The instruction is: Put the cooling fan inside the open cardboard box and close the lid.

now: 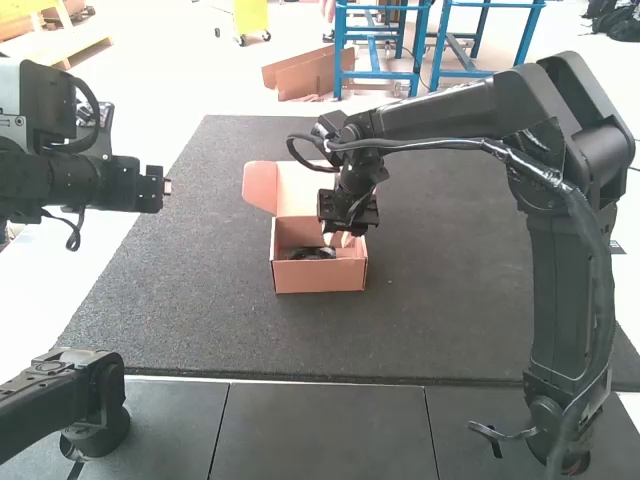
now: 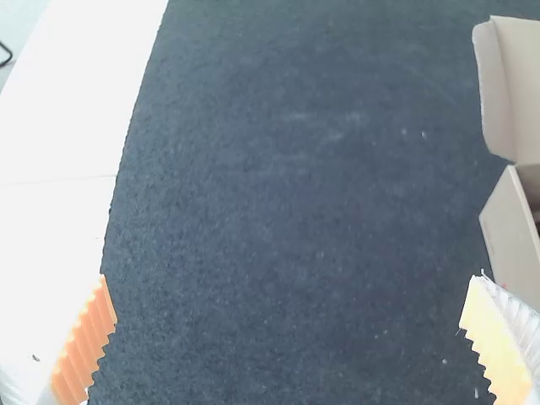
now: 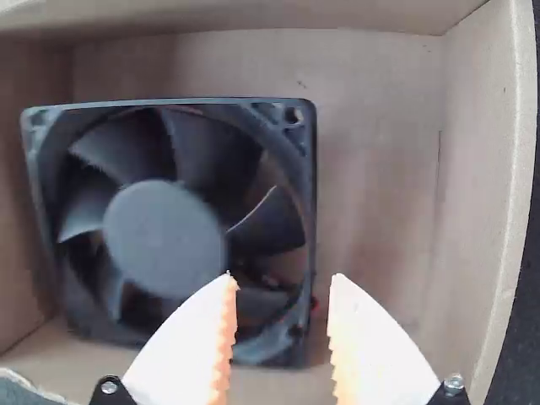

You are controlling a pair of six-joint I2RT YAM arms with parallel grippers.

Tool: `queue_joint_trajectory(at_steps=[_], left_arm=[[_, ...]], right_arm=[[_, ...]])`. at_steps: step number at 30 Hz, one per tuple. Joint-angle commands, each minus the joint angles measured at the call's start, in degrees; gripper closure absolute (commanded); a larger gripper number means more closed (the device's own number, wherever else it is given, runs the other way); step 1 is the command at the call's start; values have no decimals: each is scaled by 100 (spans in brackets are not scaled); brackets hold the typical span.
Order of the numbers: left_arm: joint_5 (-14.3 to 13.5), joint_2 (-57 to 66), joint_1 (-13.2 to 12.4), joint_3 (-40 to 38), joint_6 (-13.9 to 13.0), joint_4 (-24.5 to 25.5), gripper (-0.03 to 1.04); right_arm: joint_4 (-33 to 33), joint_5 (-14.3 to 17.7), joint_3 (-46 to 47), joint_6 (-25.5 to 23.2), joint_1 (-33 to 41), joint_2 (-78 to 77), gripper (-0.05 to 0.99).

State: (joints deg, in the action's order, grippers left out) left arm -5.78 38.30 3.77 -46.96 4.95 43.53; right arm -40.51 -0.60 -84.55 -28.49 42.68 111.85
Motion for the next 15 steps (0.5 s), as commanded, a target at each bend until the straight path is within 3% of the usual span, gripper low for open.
queue_joint_trajectory(at_steps=[1,4,9,12,15], left_arm=[[42,-42,1,-103,-29,-55,4],[42,-42,1,-103,-29,-64,4],[42,-42,1,-103,-29,-108,4],[42,-25,1,-85,-29,-152,4],[42,10,1,-50,-29,-257,4]], right_arm=[[8,60,-105,204,-5,-14,49],[8,-10,-325,256,-14,-41,38],[52,-555,-975,397,-137,-269,29],[87,-792,-1204,502,-348,-427,3],[61,-722,-1274,687,-532,-621,2]])
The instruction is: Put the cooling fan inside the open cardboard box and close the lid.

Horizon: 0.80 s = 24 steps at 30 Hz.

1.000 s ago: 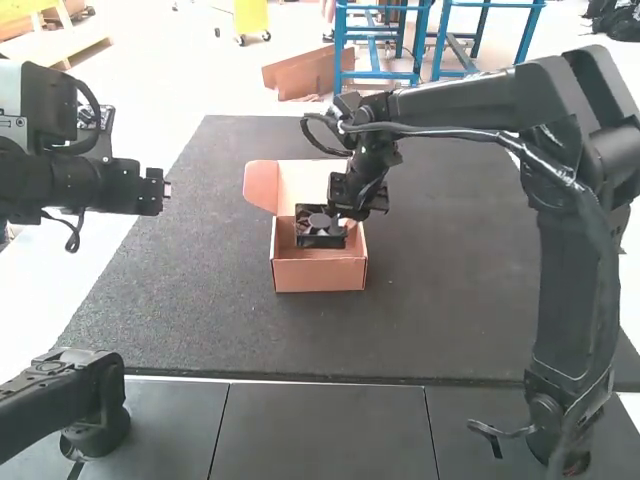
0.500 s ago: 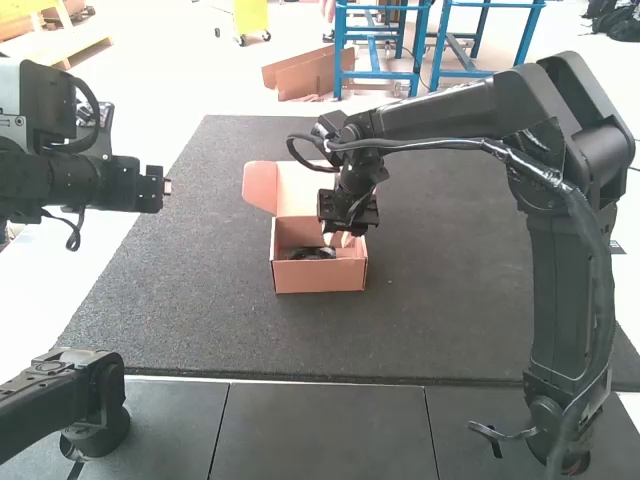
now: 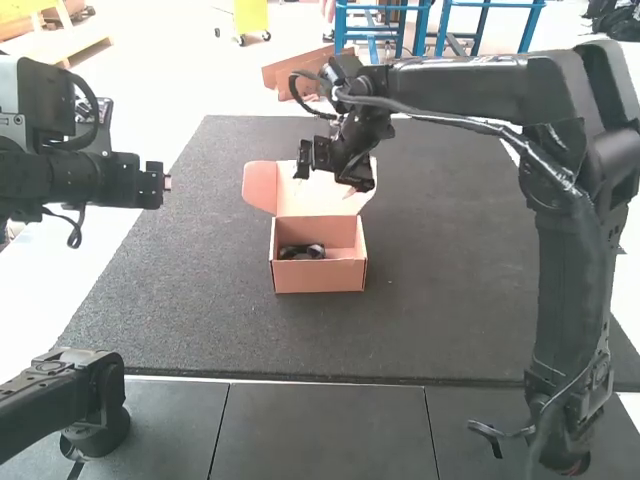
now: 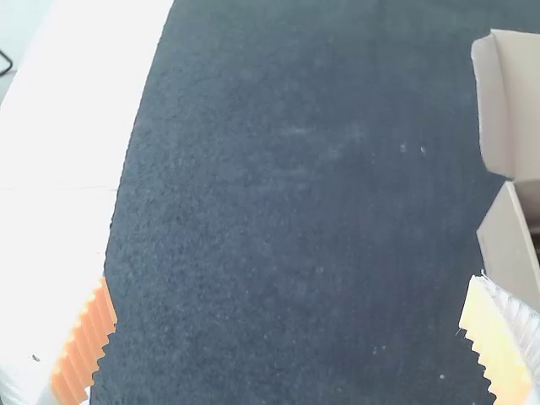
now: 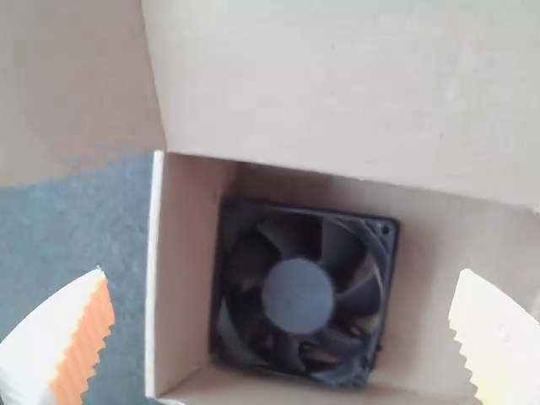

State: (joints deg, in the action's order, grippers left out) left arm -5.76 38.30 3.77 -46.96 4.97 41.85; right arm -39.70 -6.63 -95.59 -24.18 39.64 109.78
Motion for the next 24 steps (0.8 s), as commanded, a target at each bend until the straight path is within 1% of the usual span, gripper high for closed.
queue_joint_trajectory(at_steps=[1,5,10,13,16,17,20,24], left_arm=[[40,37,1,-41,-31,-115,4],[40,186,1,-6,-31,-229,4],[40,397,1,3,-40,-432,4],[40,547,27,11,-40,-563,4],[40,670,27,20,-40,-686,4],[31,714,36,11,-40,-713,4],[31,819,45,20,-40,-810,4],[31,942,45,29,-40,-959,4]], right_arm=[[-20,-93,-153,318,-316,-492,2],[-20,4,49,520,-685,-870,2],[94,110,506,916,-1072,-1406,2],[367,241,928,1206,-1186,-1767,2],[771,347,1377,1276,-1230,-2136,2],[885,373,1526,1381,-1239,-2250,2],[1175,382,1913,1452,-1230,-2505,2],[1334,391,2247,1504,-1248,-2742,2]])
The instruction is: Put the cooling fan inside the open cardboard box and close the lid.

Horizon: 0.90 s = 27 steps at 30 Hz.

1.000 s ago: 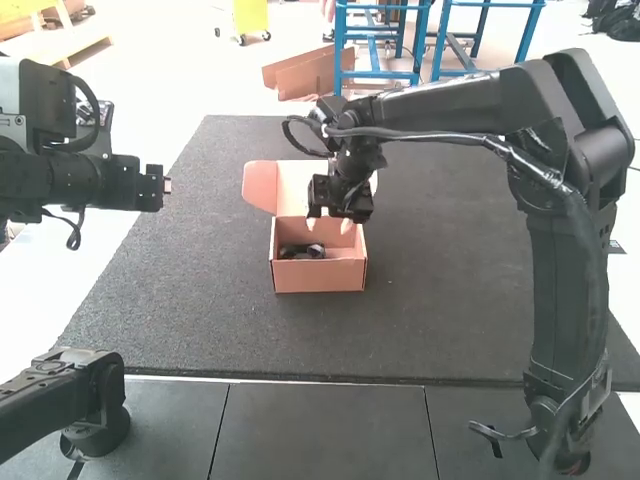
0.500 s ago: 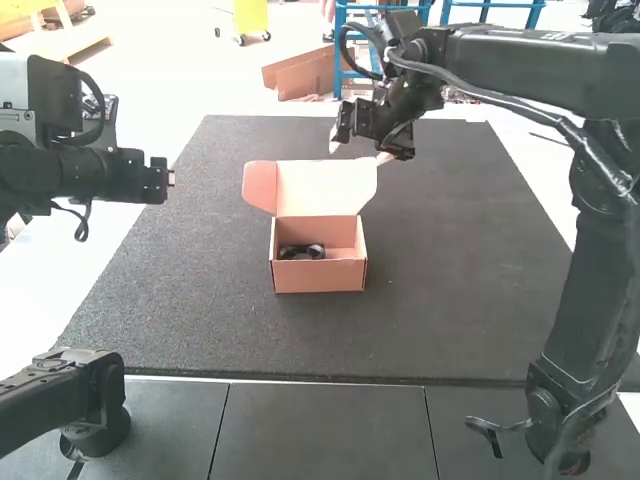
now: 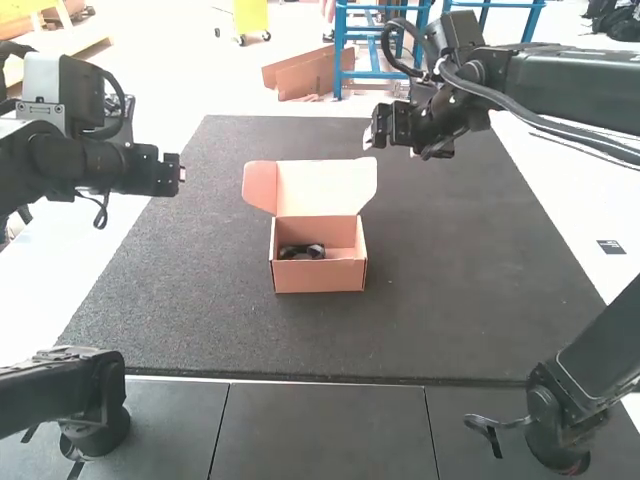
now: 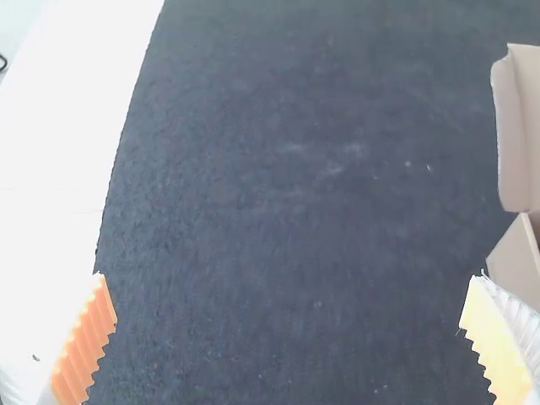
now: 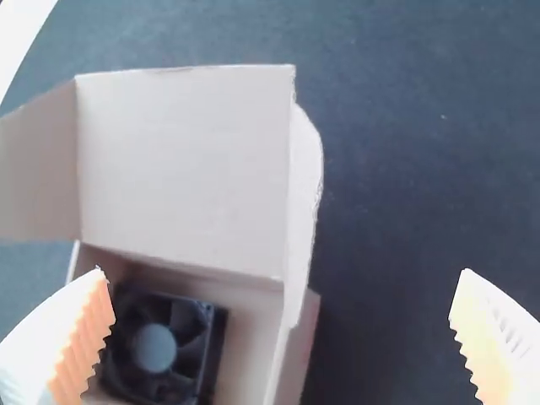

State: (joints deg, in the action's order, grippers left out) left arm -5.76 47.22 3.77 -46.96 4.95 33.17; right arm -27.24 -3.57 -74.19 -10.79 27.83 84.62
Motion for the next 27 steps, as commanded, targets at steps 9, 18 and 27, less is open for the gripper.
queue_joint_trajectory(at_steps=[9,18,27], left_arm=[[31,367,45,161,-47,-496,4],[13,912,45,170,-56,-1014,4],[13,1580,54,64,-56,-1621,4]], right_arm=[[800,217,678,323,-261,-429,2],[1617,252,801,516,-261,-183,2],[1591,252,309,543,-261,415,2]])
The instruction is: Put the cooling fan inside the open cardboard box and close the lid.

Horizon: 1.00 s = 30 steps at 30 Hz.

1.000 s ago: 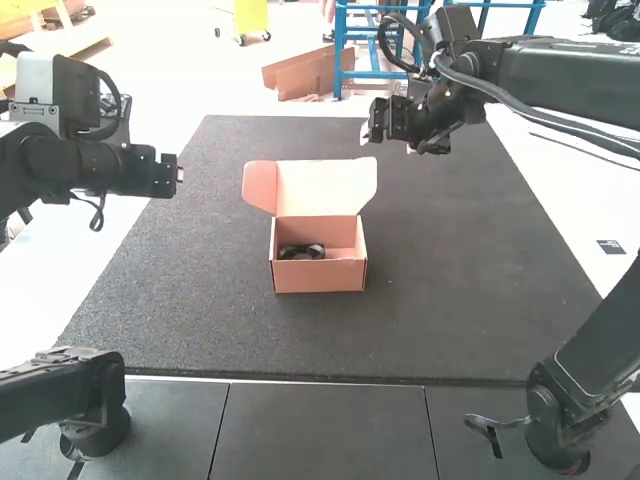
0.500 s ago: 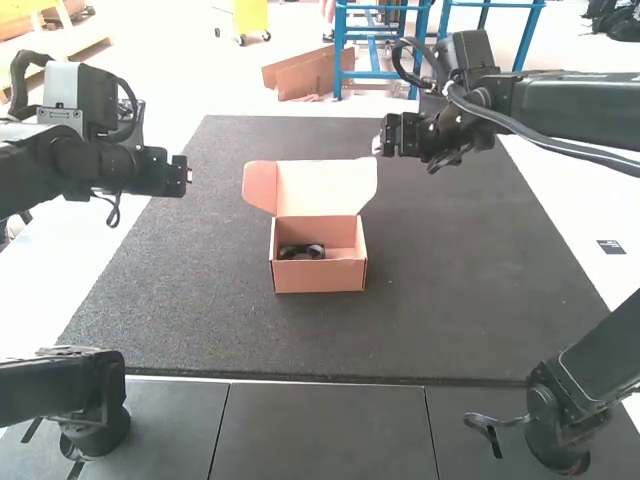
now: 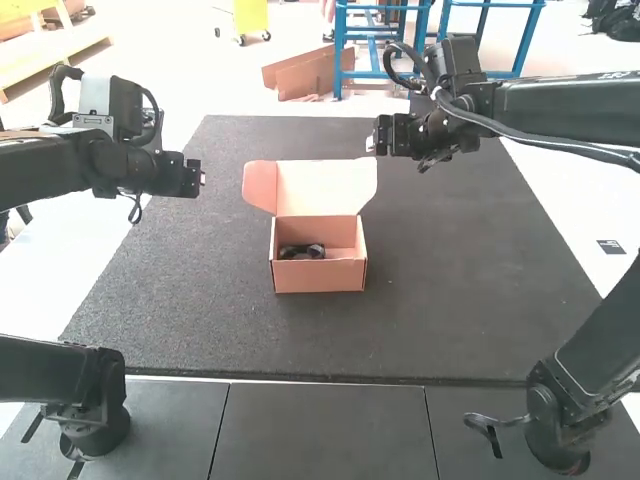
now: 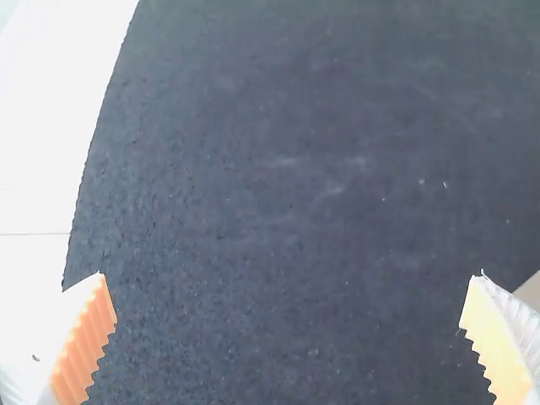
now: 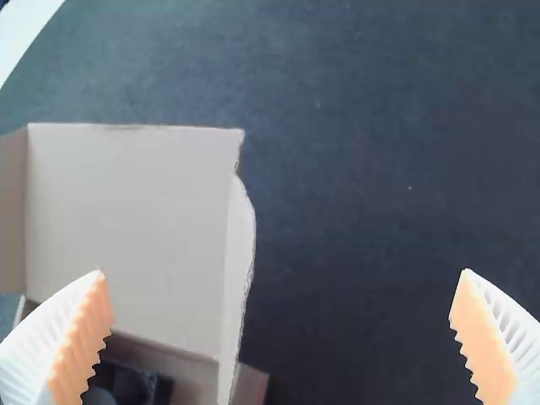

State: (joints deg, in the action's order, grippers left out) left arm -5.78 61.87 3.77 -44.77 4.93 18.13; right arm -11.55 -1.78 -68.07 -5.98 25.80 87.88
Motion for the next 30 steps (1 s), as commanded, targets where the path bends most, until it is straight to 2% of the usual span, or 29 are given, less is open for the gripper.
queue_joint_trajectory(at_steps=[1,8,13,24,30], left_arm=[[16,194,54,-181,-53,-187,4],[16,827,71,-453,-62,-547,4],[16,1275,185,-699,-53,-776,4],[16,1952,291,-1077,-53,-1048,4],[33,2198,291,-1200,-62,-1136,4]], right_arm=[[13,73,-365,70,-58,160,2],[-67,73,-786,114,-58,608,2],[-154,64,-1085,123,-58,907,2],[-726,-68,-1955,141,-154,1531,2],[-1139,-384,-2245,106,-277,1733,2]])
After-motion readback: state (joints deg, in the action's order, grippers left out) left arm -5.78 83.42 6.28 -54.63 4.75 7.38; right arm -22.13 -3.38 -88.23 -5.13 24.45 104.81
